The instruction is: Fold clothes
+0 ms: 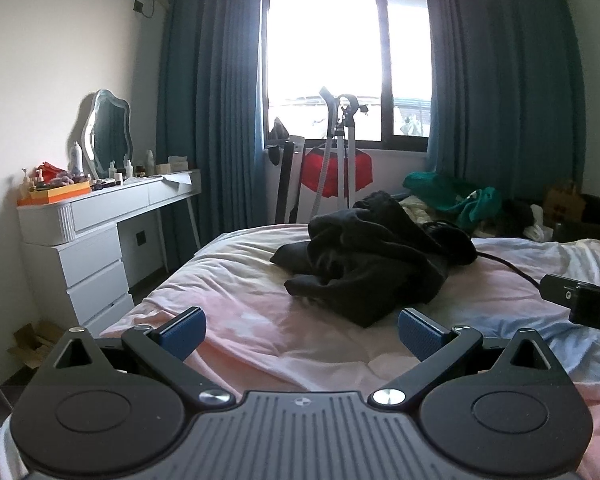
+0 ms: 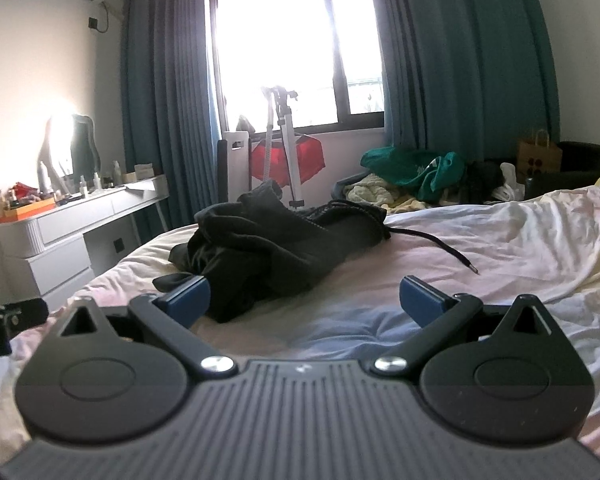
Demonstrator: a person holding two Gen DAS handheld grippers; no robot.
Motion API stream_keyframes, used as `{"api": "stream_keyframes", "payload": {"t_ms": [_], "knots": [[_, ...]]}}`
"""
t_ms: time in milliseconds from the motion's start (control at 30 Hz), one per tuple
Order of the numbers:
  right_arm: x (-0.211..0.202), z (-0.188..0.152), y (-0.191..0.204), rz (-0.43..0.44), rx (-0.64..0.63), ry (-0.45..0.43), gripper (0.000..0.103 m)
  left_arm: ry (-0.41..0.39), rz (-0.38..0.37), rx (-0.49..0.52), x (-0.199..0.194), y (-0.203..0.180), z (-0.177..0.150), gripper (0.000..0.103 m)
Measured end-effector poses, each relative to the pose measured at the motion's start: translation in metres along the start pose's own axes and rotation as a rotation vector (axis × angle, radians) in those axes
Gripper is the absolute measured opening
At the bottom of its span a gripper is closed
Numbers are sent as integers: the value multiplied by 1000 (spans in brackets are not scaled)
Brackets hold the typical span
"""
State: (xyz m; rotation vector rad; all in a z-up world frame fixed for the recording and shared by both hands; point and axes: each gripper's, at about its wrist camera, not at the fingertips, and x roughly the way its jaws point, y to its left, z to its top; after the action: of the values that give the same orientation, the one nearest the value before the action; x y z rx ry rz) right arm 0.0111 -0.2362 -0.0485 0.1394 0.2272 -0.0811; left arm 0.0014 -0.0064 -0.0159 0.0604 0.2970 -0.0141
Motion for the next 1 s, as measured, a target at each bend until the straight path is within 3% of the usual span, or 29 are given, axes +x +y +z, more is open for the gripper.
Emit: {"api": "stream_keyframes", "payload": {"t_ms": [1000], "knots": [[-2, -4, -5, 18, 34, -22, 103, 12, -42, -40, -7, 8, 3, 103]]}}
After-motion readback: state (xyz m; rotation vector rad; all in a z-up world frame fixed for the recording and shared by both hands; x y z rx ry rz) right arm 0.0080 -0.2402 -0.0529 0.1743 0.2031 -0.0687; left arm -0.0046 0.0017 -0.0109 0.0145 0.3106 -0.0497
